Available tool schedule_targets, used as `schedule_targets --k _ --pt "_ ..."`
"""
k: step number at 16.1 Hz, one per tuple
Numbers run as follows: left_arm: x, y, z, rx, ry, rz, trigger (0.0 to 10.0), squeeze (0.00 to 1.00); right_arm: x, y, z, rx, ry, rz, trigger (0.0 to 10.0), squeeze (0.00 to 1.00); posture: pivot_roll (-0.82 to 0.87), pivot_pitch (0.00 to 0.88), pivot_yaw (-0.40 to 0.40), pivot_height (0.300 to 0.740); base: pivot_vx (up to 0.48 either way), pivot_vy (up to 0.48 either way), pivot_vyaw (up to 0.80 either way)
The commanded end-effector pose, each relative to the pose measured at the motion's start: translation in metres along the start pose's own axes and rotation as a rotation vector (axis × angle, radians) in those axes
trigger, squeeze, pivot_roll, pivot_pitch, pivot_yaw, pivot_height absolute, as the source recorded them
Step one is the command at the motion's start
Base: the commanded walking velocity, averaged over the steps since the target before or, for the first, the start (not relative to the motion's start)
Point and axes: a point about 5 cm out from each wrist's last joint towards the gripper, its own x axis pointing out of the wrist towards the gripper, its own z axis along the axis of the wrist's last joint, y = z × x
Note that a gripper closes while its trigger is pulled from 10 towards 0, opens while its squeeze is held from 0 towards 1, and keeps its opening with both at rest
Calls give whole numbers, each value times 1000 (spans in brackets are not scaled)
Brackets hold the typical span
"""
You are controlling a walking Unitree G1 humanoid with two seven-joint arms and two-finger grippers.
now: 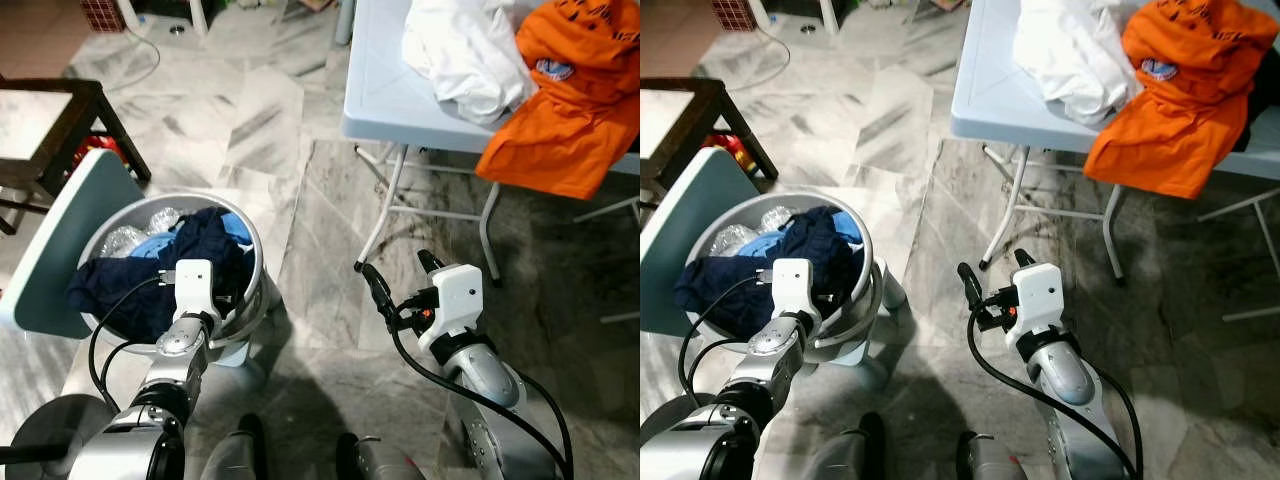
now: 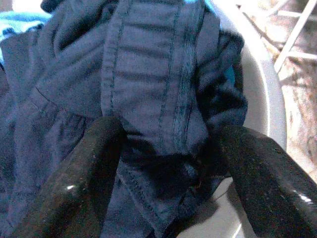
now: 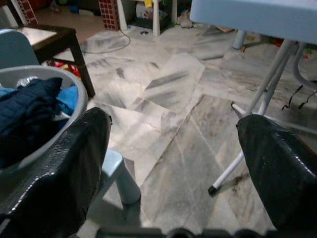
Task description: Hang hanger
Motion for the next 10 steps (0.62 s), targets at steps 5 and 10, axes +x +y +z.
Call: schedule_targets --k 5,10 --pt "-5 26 -18 -30 112 122 0 0 -4 2 3 -4 14 0 10000 0 -153 299 -55 740 0 0 0" --pt "-6 40 -11 -51 79 144 0 0 0 6 1 6 19 2 10000 0 -121 299 -45 740 0 0 0"
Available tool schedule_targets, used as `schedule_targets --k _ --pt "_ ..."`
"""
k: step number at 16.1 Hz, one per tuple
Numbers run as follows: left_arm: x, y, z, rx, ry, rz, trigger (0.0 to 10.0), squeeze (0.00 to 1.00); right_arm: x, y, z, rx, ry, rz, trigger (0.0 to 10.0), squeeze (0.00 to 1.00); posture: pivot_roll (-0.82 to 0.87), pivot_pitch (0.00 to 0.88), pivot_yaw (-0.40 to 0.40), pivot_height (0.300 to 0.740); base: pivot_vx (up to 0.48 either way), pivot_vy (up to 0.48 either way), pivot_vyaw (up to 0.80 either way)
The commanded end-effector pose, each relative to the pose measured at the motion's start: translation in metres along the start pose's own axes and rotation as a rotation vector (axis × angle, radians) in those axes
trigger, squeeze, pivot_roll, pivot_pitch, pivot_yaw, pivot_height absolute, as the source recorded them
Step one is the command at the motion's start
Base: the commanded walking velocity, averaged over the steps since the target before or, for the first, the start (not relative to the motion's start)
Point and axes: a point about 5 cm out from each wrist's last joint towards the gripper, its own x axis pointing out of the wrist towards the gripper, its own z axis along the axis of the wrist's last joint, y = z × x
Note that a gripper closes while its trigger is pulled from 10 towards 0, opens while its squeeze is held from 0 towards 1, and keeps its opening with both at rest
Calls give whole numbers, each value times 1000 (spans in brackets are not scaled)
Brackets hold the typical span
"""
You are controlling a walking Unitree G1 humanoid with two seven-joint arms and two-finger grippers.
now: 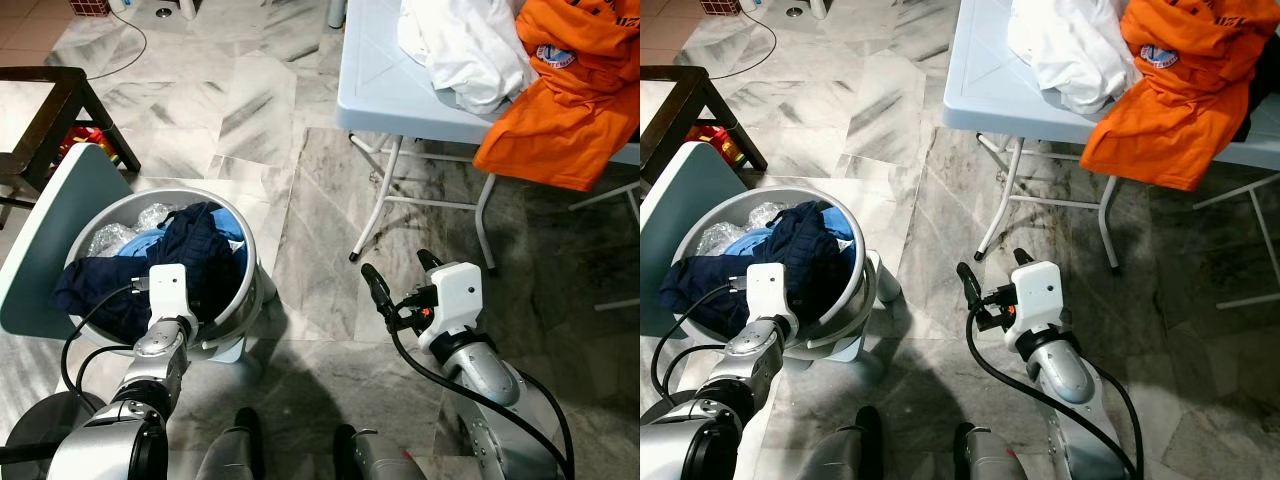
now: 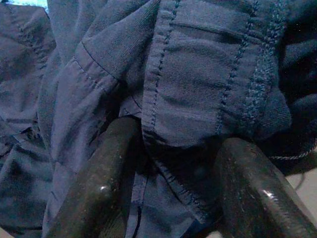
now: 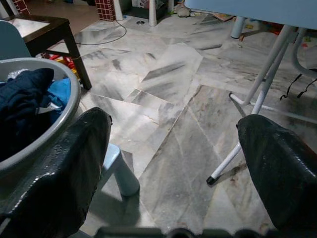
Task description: Hang hanger
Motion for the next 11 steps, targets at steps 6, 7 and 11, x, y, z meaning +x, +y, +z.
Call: schedule_targets --k 6,7,11 --pt "1 8 3 -13 -1 21 0 0 4 0 -4 8 14 -22 10000 0 -107 290 -31 740 0 0 0" --pt "1 9 4 -12 -5 18 0 0 4 0 -5 10 15 -26 10000 0 -100 284 -28 740 0 0 0" --pt "2 12 12 34 -43 32 0 0 7 0 -5 13 13 -29 10000 0 -92 274 -25 740 0 0 0"
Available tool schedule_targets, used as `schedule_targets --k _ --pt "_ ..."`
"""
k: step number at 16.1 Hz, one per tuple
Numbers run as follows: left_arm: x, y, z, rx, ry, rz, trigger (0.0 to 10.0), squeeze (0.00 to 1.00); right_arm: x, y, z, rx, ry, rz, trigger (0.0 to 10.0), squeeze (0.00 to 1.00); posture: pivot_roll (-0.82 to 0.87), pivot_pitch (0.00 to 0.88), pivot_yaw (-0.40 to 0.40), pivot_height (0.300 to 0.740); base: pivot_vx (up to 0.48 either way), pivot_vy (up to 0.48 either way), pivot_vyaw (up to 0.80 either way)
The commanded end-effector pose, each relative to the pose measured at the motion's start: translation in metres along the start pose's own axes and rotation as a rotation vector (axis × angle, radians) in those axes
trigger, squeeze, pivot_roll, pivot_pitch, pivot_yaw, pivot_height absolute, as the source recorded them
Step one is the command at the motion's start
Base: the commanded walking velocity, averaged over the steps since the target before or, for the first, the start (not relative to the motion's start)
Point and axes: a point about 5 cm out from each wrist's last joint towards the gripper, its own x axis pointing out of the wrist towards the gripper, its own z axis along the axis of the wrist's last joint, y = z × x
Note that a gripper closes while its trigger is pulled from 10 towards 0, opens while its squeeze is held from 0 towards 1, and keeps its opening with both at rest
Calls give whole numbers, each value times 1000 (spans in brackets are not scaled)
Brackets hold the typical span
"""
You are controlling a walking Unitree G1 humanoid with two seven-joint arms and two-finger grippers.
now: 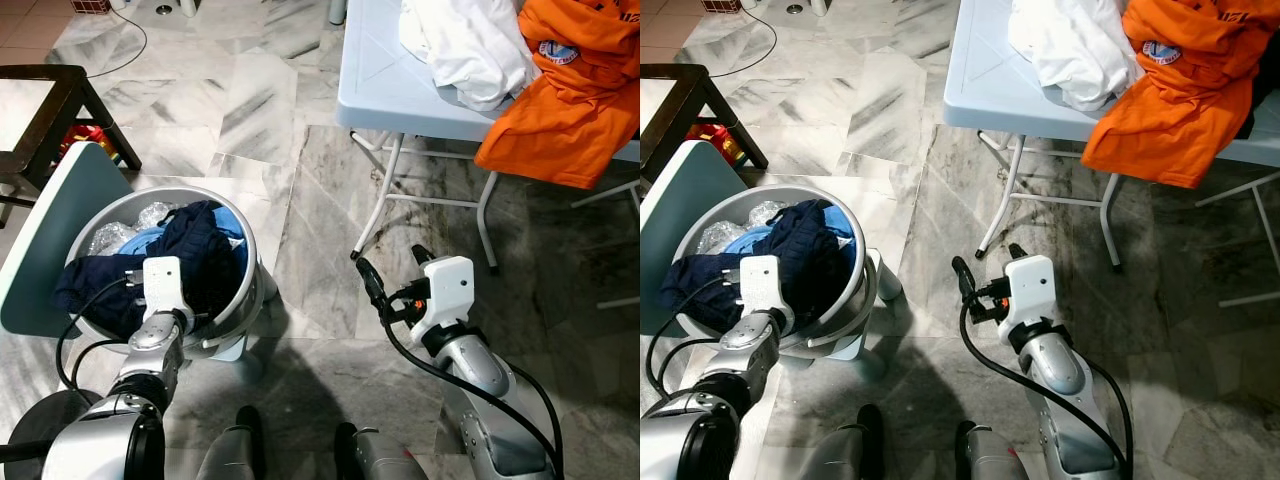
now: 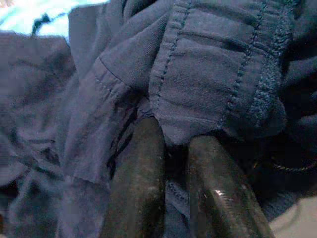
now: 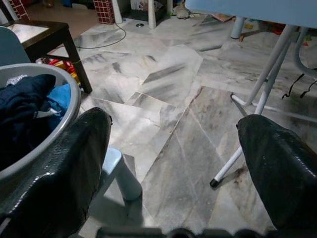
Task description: Hang hanger
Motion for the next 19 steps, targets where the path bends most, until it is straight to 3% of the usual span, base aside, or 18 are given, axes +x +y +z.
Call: schedule_targets --k 1,2,4,7,9,10,12,14,15,16,18,19 --pt "2 5 14 52 -68 22 0 0 -2 -3 -6 4 22 -23 10000 0 -91 274 -25 740 0 0 0" --pt "4 4 32 110 -162 16 0 0 -1 -5 -6 6 22 -29 10000 0 -80 268 -21 740 0 0 0" --pt "3 10 51 151 -270 40 0 0 2 -4 -7 10 21 -30 10000 0 -63 262 -18 740 0 0 0" --pt "1 17 71 222 -372 77 0 0 6 -2 -8 16 17 -24 10000 0 -44 251 -15 740 0 0 0" --pt "-6 12 106 319 -546 40 0 0 12 -1 -5 19 5 -16 10000 0 -36 248 -16 740 0 0 0" --pt "-8 11 112 334 -574 51 0 0 13 -1 -5 19 4 -16 10000 0 -35 248 -16 740 0 0 0" --pt "-13 3 122 508 -625 3 0 0 12 -4 -6 16 5 -21 10000 0 -30 252 -15 740 0 0 0" --pt "-10 -5 115 651 -580 -65 0 0 11 -3 -9 21 9 -23 10000 0 -27 254 -16 740 0 0 0" --pt "-5 -8 98 799 -482 -131 0 0 12 1 -10 23 12 -15 10000 0 -29 256 -15 740 0 0 0" --pt "0 -3 83 890 -365 -160 0 0 12 3 -10 23 12 -9 10000 0 -28 258 -16 740 0 0 0" --pt "4 7 75 1070 -304 -126 0 0 13 3 -10 24 13 -8 10000 0 -31 261 -15 740 0 0 0" --pt "6 12 78 1161 -294 -74 10000 0 12 3 -10 22 16 -9 10000 0 -36 262 -17 740 0 0 0"
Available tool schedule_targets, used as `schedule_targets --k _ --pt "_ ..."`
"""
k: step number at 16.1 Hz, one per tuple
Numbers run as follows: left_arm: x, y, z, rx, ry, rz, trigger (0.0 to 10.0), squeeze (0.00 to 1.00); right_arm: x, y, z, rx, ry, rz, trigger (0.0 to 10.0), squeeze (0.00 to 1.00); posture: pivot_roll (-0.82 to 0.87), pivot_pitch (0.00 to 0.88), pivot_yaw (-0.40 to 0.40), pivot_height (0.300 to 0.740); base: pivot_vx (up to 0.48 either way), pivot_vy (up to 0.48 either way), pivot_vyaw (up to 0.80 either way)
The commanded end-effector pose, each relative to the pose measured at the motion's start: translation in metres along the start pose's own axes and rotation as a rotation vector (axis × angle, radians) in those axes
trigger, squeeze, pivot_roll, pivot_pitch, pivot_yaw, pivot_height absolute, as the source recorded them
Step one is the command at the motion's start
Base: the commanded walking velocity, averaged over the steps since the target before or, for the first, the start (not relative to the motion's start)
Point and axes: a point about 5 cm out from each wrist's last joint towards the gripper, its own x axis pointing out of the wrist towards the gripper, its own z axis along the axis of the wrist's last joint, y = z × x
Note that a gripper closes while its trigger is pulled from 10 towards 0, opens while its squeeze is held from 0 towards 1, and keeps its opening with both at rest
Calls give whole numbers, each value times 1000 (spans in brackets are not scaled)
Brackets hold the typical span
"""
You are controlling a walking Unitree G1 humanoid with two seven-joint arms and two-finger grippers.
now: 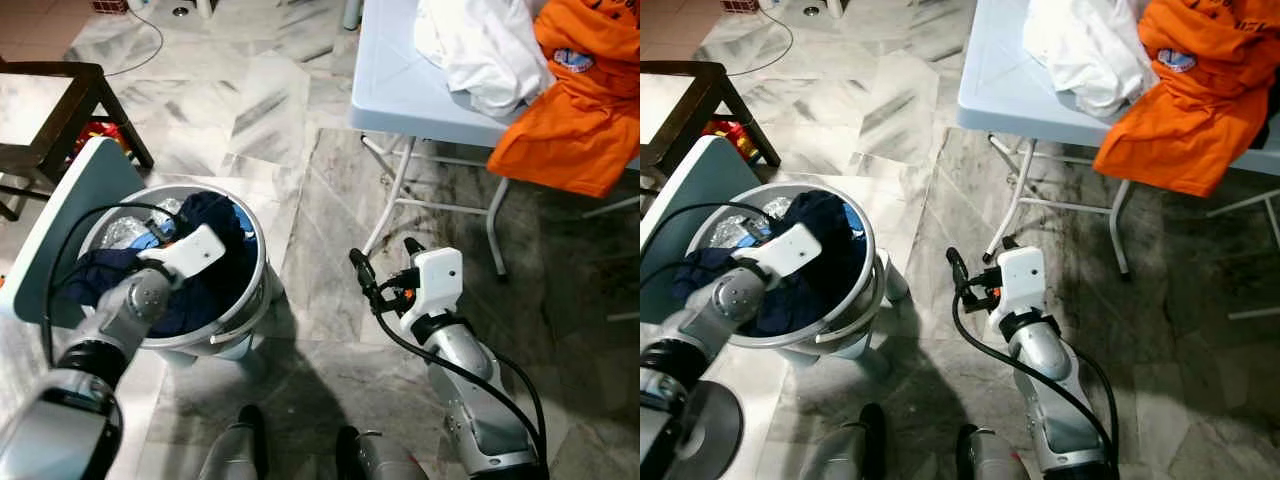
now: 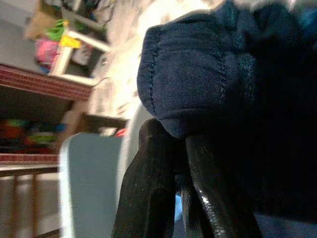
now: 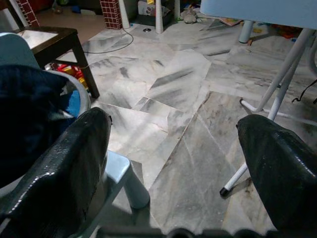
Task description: Hang hanger
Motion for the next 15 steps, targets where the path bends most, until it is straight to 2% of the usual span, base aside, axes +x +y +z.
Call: schedule_targets --k 1,2,3,4,5,7,10,11,13,15 --pt "1 9 0 17 -7 29 10000 0 -5 -1 -8 -3 29 -5 10000 0 -39 264 -15 740 0 0 0" --pt "1 11 0 12 -11 37 10000 612 -5 -1 -8 -3 29 -5 10000 0 -39 264 -16 740 0 0 0" --pt "1 13 0 13 -13 43 10000 1000 -6 -1 -8 -4 29 -5 10000 0 -39 264 -16 740 0 0 0" --pt "1 15 1 17 -26 58 10000 1000 -6 -2 -8 -4 29 -7 10000 0 -40 266 -12 740 0 0 0" --pt "-4 29 6 5 -131 173 10000 1000 -8 -2 -9 -1 32 -13 10000 0 -37 273 -9 740 0 0 0" --pt "-15 31 7 -15 -220 254 10000 1000 -9 1 -10 3 36 -12 10000 0 -30 277 -9 740 0 0 0" --pt "-25 31 3 -48 -237 300 10000 1000 -8 3 -11 8 39 -2 10000 0 -8 285 -14 740 0 0 0" --pt "-32 29 3 -81 -267 292 10000 1000 -7 4 -11 9 41 5 10000 0 1 292 -21 740 0 0 0" --pt "-35 12 -2 -311 -232 170 10000 1000 -6 4 -12 7 49 15 10000 0 12 297 -28 740 0 0 0" --pt "-41 11 0 -273 -270 168 10000 1000 -6 5 -12 5 52 26 10000 0 11 303 -32 740 0 0 0"
